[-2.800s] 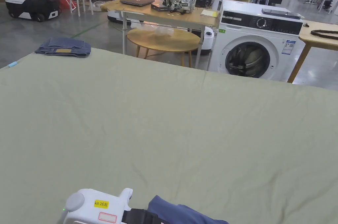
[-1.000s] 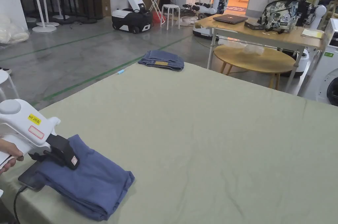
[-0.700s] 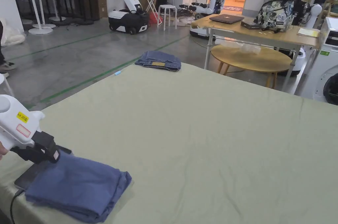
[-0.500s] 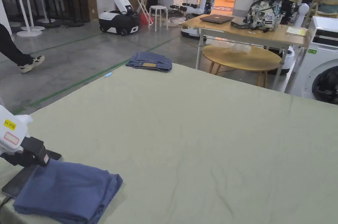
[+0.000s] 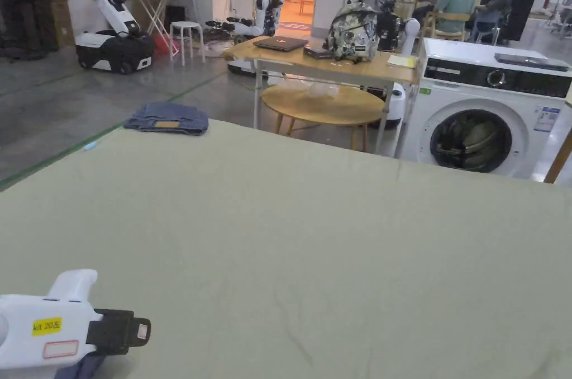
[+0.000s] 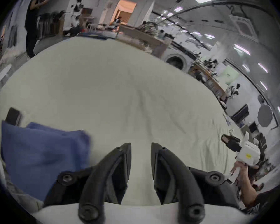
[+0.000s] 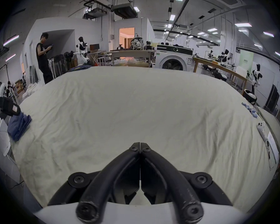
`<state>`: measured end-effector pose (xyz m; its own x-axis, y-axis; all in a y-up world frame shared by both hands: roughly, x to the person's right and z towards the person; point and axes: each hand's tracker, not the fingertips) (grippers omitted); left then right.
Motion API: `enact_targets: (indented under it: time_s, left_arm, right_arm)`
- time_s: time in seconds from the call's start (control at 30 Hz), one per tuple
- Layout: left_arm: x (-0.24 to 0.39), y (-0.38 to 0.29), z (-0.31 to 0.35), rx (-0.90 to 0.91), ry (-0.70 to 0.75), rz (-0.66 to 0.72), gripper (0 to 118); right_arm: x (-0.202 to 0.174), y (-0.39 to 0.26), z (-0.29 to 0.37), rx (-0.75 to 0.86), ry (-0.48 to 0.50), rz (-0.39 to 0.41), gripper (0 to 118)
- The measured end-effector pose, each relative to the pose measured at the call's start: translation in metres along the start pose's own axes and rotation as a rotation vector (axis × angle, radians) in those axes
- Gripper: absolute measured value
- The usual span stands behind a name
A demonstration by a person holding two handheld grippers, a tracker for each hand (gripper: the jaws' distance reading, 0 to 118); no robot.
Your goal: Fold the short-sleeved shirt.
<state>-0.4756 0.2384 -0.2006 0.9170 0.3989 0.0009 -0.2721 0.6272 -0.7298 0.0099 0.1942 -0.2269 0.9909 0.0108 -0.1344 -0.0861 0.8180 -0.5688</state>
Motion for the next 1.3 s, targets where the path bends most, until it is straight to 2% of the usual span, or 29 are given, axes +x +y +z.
enact_targets:
  time_s: [0.07, 0.23, 0.53, 0.87, 1.13, 1.3]
  left_arm:
    - [0.029, -0.007, -0.017, 0.02, -0.036, 0.005, 18]
    - [0.089, -0.014, -0.056, 0.097, -0.005, -0.068, 6]
    - [0.167, -0.024, -0.085, 0.317, 0.094, -0.222, 0]
    - [0.204, -0.037, -0.076, 0.577, 0.204, -0.311, 0]
    - [0.217, -0.036, -0.067, 0.625, 0.218, -0.368, 0]
    - [0.211, -0.035, -0.064, 0.647, 0.227, -0.34, 0]
  right_arm:
    - [0.006, 0.003, 0.001, 0.015, -0.004, -0.017, 0]
    - [0.018, 0.014, 0.009, 0.075, -0.022, -0.043, 0]
    - [0.033, 0.036, 0.023, 0.22, -0.058, -0.091, 0]
    - [0.041, 0.038, 0.042, 0.371, -0.11, -0.113, 0]
    - [0.045, 0.04, 0.046, 0.408, -0.129, -0.105, 0]
    - [0.049, 0.043, 0.047, 0.415, -0.133, -0.086, 0]
